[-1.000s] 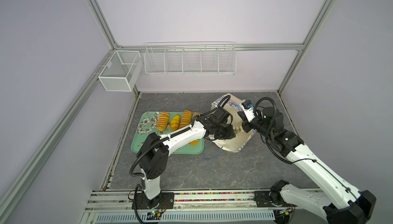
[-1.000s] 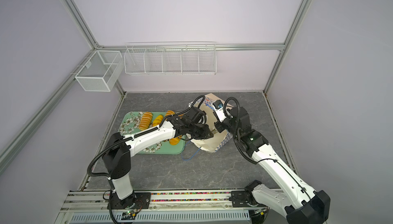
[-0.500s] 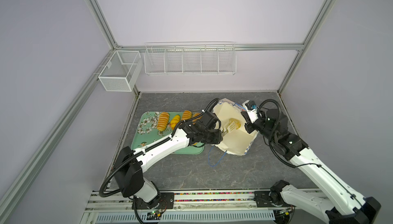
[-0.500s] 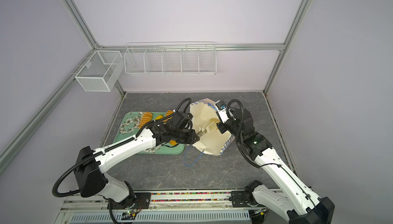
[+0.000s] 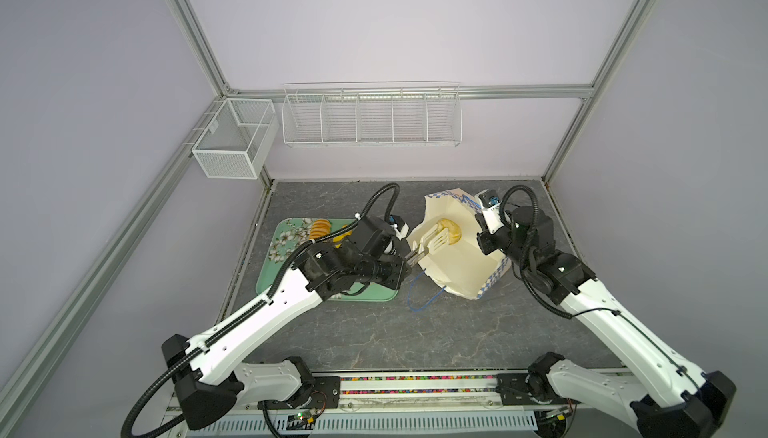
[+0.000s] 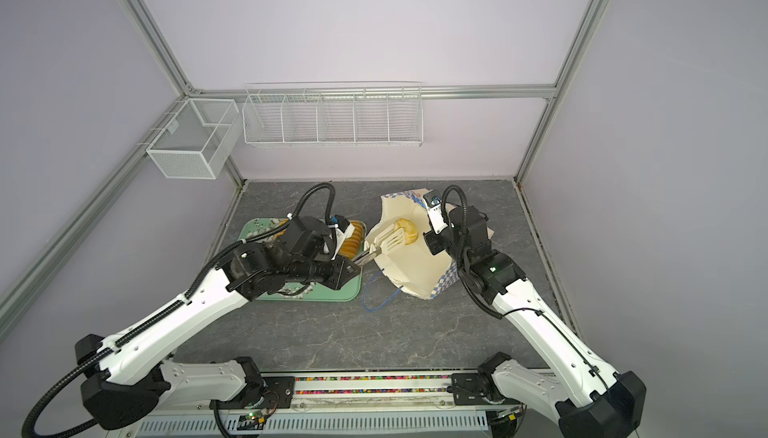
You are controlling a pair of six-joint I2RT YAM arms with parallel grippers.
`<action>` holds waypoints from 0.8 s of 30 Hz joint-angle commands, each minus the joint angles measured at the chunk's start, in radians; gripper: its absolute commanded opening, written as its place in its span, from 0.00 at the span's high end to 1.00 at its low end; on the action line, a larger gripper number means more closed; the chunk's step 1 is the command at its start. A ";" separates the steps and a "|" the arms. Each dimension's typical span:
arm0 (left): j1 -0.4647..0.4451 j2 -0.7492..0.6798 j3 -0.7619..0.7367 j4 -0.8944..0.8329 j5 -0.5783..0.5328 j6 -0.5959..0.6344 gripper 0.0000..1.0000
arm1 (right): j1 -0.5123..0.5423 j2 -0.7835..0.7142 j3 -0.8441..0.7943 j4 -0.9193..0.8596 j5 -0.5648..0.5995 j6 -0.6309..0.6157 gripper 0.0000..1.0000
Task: Take the fake bread out of the paper bag
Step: 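Lift the bun out with the left tongs while the right gripper releases the bag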
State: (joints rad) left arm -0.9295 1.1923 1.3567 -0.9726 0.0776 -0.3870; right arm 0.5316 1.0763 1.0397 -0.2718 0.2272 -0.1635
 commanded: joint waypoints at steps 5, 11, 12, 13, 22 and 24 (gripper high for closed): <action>0.003 -0.151 0.089 -0.276 -0.185 0.010 1.00 | -0.006 0.036 0.051 -0.032 0.044 0.034 0.93; 0.004 -0.166 0.167 -0.518 -0.378 -0.147 1.00 | -0.013 0.060 0.087 -0.058 0.078 0.091 0.93; 0.004 -0.159 0.177 -0.567 -0.419 -0.173 1.00 | -0.013 0.064 0.099 -0.065 0.077 0.106 0.93; 0.007 -0.149 0.187 -0.617 -0.463 -0.204 1.00 | -0.013 0.070 0.117 -0.081 0.062 0.129 0.93; 0.261 -0.058 0.202 -0.795 -0.517 -0.197 1.00 | -0.075 0.222 0.406 -0.268 -0.077 0.253 0.92; 0.333 -0.047 0.185 -0.795 -0.510 -0.160 1.00 | -0.129 0.283 0.457 -0.305 -0.117 0.268 0.92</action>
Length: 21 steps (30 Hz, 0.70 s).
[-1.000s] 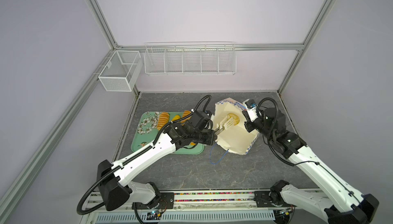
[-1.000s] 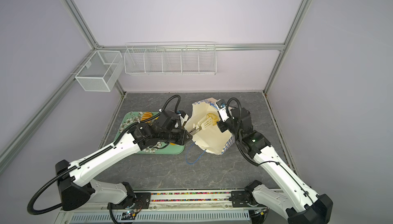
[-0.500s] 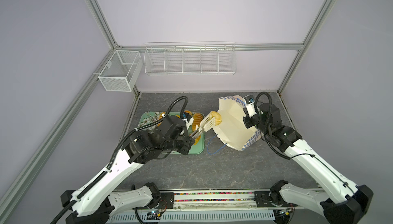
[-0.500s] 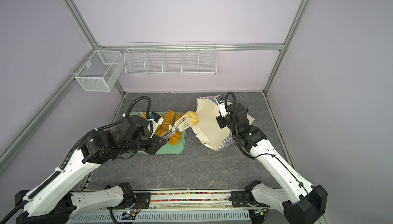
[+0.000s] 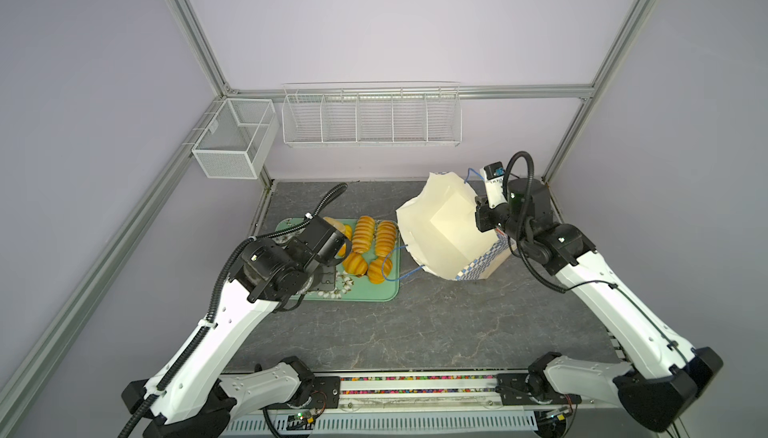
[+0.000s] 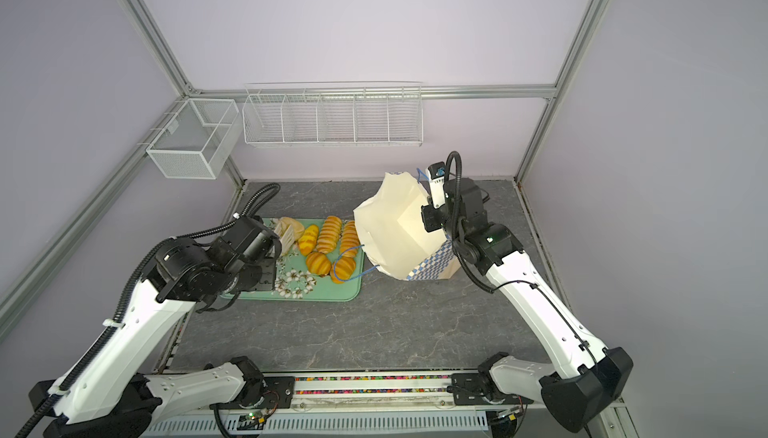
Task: Take the fake bread out of the paper bag
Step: 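Lift the bun out with the left tongs while the right gripper releases the bag, then carry the bun over the tray with the left tongs while the right gripper draws back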
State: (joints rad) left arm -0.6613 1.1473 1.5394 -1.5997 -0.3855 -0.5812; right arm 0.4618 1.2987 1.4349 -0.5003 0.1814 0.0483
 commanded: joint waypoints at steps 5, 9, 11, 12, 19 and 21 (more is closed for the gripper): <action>0.173 0.040 -0.047 -0.166 -0.055 0.066 1.00 | -0.234 0.182 0.027 0.012 -0.299 0.167 0.91; 0.195 0.076 -0.072 -0.167 -0.048 0.078 1.00 | -0.339 0.276 0.033 0.043 -0.391 0.208 0.86; 0.204 0.096 -0.079 -0.167 -0.036 0.091 1.00 | -0.364 0.301 0.060 0.017 -0.409 0.210 0.80; 0.210 0.106 -0.082 -0.167 -0.029 0.100 1.00 | -0.371 0.302 0.072 0.009 -0.410 0.207 0.78; 0.254 0.197 -0.084 -0.167 -0.015 0.159 1.00 | -0.380 0.244 0.116 -0.004 -0.400 0.182 0.51; 0.258 0.230 -0.082 -0.167 -0.010 0.168 1.00 | -0.380 0.233 0.137 -0.023 -0.412 0.173 0.47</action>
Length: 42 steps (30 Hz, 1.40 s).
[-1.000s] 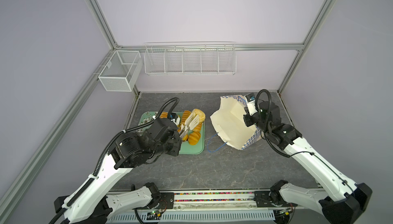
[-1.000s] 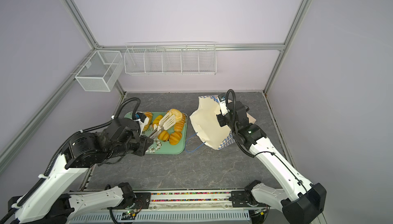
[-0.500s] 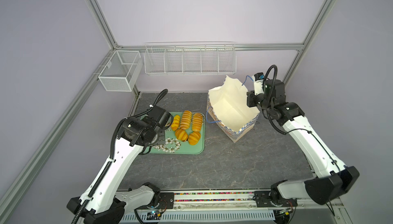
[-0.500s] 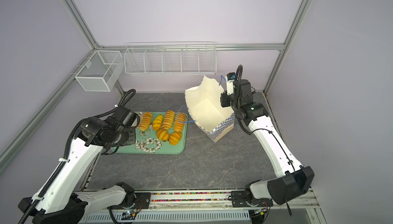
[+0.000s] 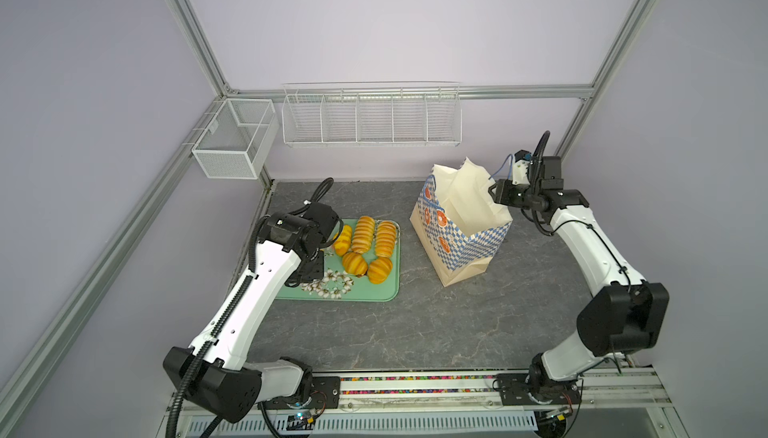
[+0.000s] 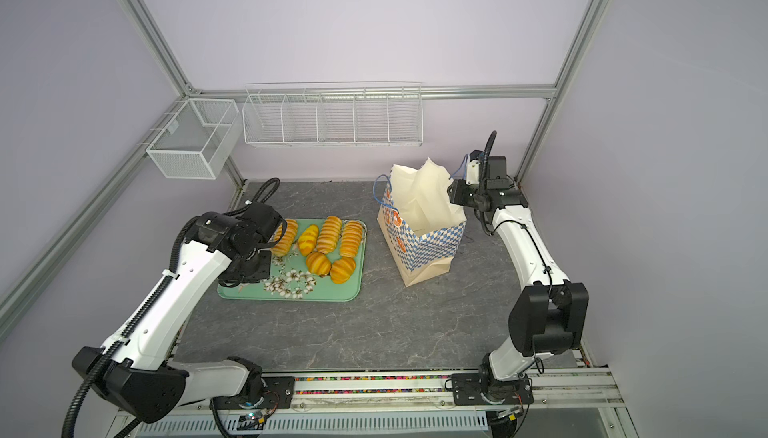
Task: Take the fake bread out of the paper bag
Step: 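Carry the bun over the tray with the left tongs while the right gripper draws back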
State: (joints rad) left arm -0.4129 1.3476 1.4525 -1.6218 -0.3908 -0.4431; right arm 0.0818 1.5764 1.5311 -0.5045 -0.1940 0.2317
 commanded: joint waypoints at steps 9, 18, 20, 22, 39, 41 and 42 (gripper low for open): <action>0.011 0.090 -0.007 -0.146 0.025 0.029 1.00 | 0.000 -0.087 0.063 -0.054 -0.110 -0.036 0.42; 0.011 -0.028 -0.040 -0.148 0.135 0.038 1.00 | 0.000 -0.159 0.036 -0.063 -0.110 -0.050 0.41; 0.010 -0.052 -0.077 -0.148 0.178 0.036 1.00 | -0.001 -0.176 0.024 -0.064 -0.105 -0.053 0.41; 0.010 -0.073 -0.112 -0.148 0.231 0.036 1.00 | -0.001 -0.195 0.013 -0.066 -0.096 -0.057 0.41; 0.010 0.062 0.015 -0.147 0.198 0.099 0.76 | 0.000 -0.269 -0.049 -0.095 -0.059 -0.072 0.40; 0.009 0.089 0.054 -0.147 0.186 0.110 0.73 | -0.001 -0.273 -0.049 -0.094 -0.053 -0.072 0.40; 0.009 0.102 0.078 -0.147 0.181 0.112 0.72 | -0.001 -0.276 -0.049 -0.093 -0.049 -0.072 0.40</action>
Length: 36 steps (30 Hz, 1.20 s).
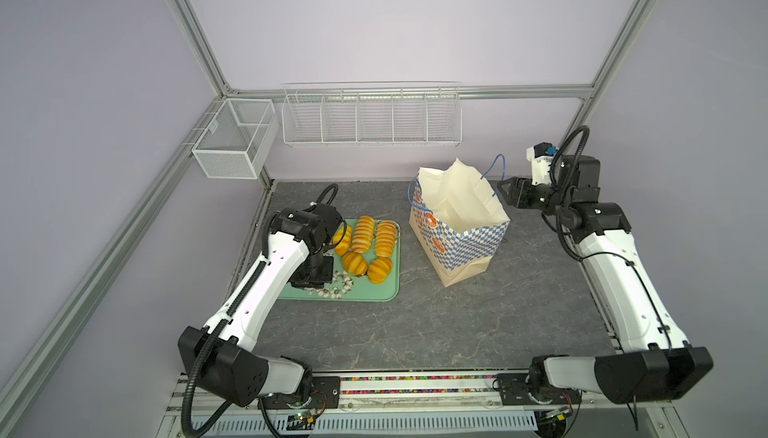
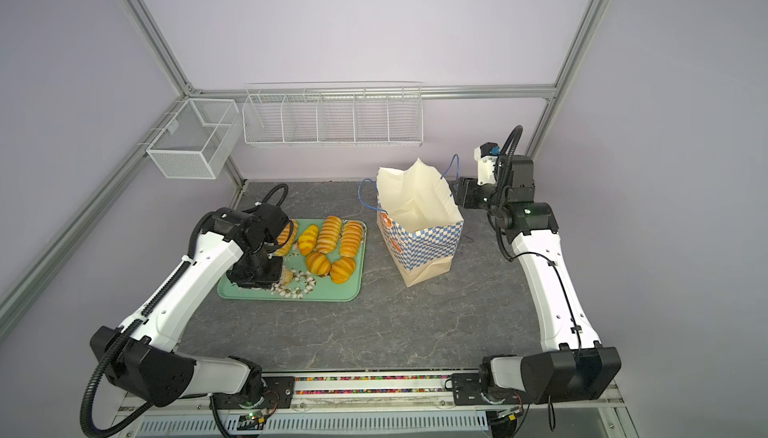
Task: Take the fake bread out of the paper bag
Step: 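Carry the bun over the tray with the left tongs while the right gripper draws back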
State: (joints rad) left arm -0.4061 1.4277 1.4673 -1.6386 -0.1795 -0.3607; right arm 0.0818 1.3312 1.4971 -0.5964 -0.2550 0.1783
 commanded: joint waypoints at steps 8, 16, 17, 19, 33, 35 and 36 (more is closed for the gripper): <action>-0.008 0.089 0.173 -0.129 -0.039 0.053 0.69 | -0.001 -0.040 -0.018 0.003 0.028 -0.019 0.40; -0.027 0.110 0.226 -0.127 -0.037 0.060 0.74 | 0.000 -0.047 -0.021 0.004 0.032 -0.014 0.40; -0.027 0.115 0.236 -0.127 -0.034 0.060 0.75 | -0.001 -0.047 -0.022 0.006 0.033 -0.014 0.40; -0.029 0.130 0.246 -0.124 -0.028 0.061 0.76 | -0.001 -0.049 -0.023 0.009 0.033 -0.010 0.40; -0.045 0.097 0.313 -0.127 -0.166 -0.013 0.79 | -0.001 -0.098 -0.062 0.001 0.048 -0.019 0.41; -0.045 0.078 0.293 -0.127 -0.231 -0.067 0.80 | -0.001 -0.112 -0.081 0.000 0.047 -0.018 0.41; -0.044 0.067 0.283 -0.127 -0.248 -0.083 0.79 | -0.001 -0.122 -0.095 0.001 0.045 -0.017 0.41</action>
State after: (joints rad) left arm -0.4480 1.5421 1.7584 -1.6238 -0.3149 -0.3653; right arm 0.0822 1.2423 1.4368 -0.6022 -0.2134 0.1749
